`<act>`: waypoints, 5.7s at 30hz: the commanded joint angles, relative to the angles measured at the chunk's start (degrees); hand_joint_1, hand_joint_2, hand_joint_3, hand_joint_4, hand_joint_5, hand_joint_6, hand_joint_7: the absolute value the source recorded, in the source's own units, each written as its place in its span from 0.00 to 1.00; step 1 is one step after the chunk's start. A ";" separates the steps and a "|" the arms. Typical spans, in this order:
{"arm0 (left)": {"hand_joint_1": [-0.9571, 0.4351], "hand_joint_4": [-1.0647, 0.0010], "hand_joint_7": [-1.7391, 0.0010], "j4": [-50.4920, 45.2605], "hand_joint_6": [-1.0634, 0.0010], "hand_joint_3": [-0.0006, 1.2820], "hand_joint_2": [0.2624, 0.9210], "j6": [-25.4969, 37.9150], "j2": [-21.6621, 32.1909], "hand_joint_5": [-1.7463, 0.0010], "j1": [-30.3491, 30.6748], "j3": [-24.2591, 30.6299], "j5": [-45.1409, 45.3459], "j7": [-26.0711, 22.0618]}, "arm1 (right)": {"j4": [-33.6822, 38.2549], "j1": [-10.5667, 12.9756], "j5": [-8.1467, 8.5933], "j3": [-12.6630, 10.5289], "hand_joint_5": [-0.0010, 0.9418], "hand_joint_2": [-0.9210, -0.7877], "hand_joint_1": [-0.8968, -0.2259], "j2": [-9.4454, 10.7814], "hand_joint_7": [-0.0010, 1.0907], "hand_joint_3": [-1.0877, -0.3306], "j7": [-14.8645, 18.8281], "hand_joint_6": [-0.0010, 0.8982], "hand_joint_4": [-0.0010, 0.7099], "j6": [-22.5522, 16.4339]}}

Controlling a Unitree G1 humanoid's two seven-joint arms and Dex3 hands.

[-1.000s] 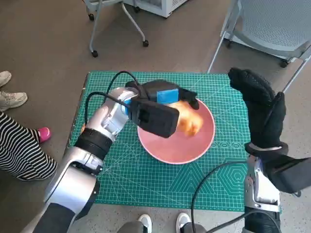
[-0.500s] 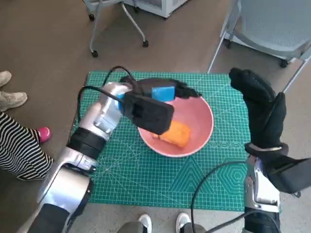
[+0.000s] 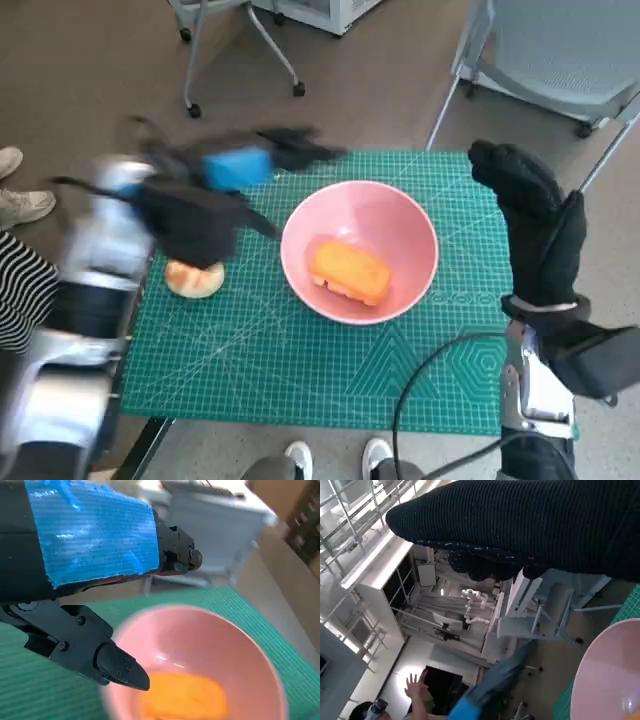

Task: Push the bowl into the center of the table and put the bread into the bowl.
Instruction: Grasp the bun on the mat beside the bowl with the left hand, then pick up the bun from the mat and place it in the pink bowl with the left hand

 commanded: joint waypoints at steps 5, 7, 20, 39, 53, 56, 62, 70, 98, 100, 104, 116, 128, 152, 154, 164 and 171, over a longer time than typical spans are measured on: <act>0.47 1.00 0.98 -5.99 0.80 0.00 0.70 2.29 9.28 1.00 6.15 4.73 -0.72 -1.42 | 0.94 0.43 0.95 0.39 0.00 0.00 0.30 0.54 0.48 0.52 0.39 0.11 0.31 0.71; 0.48 1.00 0.98 -6.73 0.80 0.00 0.68 2.70 10.83 1.00 7.74 5.57 -0.62 -1.15 | 1.36 0.18 1.16 0.38 0.00 0.00 0.30 0.58 0.47 0.52 0.61 0.11 0.31 0.65; 0.50 0.99 0.99 -6.17 0.79 0.00 0.65 3.24 14.82 1.00 14.89 8.56 -3.56 -1.93 | 3.04 -1.22 2.41 0.94 0.00 0.00 0.30 0.89 0.48 0.52 1.85 0.11 0.30 0.54; 0.59 0.99 1.00 -2.05 0.82 0.00 0.68 7.23 11.45 1.00 17.41 1.10 3.56 -0.49 | 3.56 -1.42 2.87 1.40 0.00 0.00 0.30 0.09 0.50 0.50 3.75 0.10 0.28 0.87; 0.65 0.99 1.00 9.02 0.84 0.01 0.70 7.18 7.22 1.00 13.72 -4.36 7.61 1.28 | 1.79 -0.39 3.22 1.01 0.00 0.00 0.29 -0.50 0.51 0.50 3.99 0.09 0.29 2.26; 0.63 0.98 1.00 11.52 0.83 0.01 0.70 6.79 6.48 1.00 12.87 -5.37 8.65 2.06 | 1.49 -0.20 3.21 0.99 0.00 0.00 0.29 -0.55 0.51 0.50 3.92 0.09 0.29 2.46; 0.62 0.95 0.99 19.56 0.81 0.01 0.71 5.38 4.17 0.99 10.40 -7.63 11.28 5.43 | 1.13 0.08 3.00 1.07 0.00 0.00 0.30 -0.51 0.52 0.50 3.66 0.09 0.29 2.63; 0.68 0.72 0.98 28.61 0.62 0.01 0.79 2.88 2.14 0.99 7.71 -10.92 15.22 11.46 | 0.62 0.52 3.00 0.89 0.00 0.00 0.30 -0.63 0.52 0.51 3.56 0.09 0.29 2.81; 0.69 0.25 0.32 7.24 0.39 0.02 0.98 -8.31 9.12 0.42 12.95 -0.46 5.25 16.55 | 0.63 0.65 2.17 1.24 0.00 0.00 0.30 -0.30 0.52 0.51 2.79 0.09 0.29 2.82; 0.69 0.25 0.32 2.52 0.38 0.02 0.98 -7.21 9.13 0.43 13.62 1.34 3.28 15.92 | 0.64 0.58 2.16 1.31 0.00 0.00 0.30 -0.22 0.52 0.51 2.78 0.08 0.29 2.94; 0.69 0.23 0.32 -4.78 0.36 0.02 0.97 -5.24 8.30 0.45 14.40 4.07 0.28 15.45 | 0.66 0.45 2.17 1.39 0.00 0.00 0.30 -0.21 0.53 0.51 2.79 0.08 0.29 3.12; 0.69 0.18 0.35 -18.96 0.31 0.01 0.95 -1.08 -0.17 0.48 13.34 4.87 -2.33 18.72 | 0.84 0.04 2.35 1.60 0.00 0.00 0.30 -0.19 0.52 0.51 2.94 0.07 0.29 3.46; 0.69 0.17 0.37 -17.88 0.32 0.01 0.94 -1.07 -11.49 0.47 8.52 -0.68 1.69 22.04 | -0.25 0.55 1.28 2.43 0.00 0.00 0.29 0.35 0.52 0.49 2.12 0.06 0.28 3.87; 0.69 0.40 0.25 11.42 0.57 0.13 1.00 -5.34 -23.01 0.29 -0.82 -10.43 10.04 25.79 | -3.10 3.44 0.26 2.14 0.00 0.00 0.28 0.18 0.53 0.49 0.67 0.04 0.28 3.77; 0.65 0.48 0.46 11.42 0.61 0.12 0.95 -3.38 -22.90 0.48 -0.57 -10.85 10.20 23.98 | -3.41 3.73 0.18 2.05 0.00 0.00 0.28 0.18 0.53 0.49 0.52 0.04 0.28 3.74; 0.43 0.90 0.95 9.28 0.76 0.01 0.88 0.87 -20.52 0.99 0.67 -11.10 8.87 16.48 | -3.90 4.07 0.42 1.19 0.01 0.00 0.27 0.16 0.53 0.51 -0.02 0.05 0.31 3.95; 0.35 0.99 0.98 10.59 0.82 0.01 0.89 -2.21 -19.51 1.00 1.25 -7.90 3.63 14.68 | -4.24 3.80 0.33 0.92 0.02 0.00 0.26 0.17 0.53 0.51 -0.41 0.06 0.32 4.15</act>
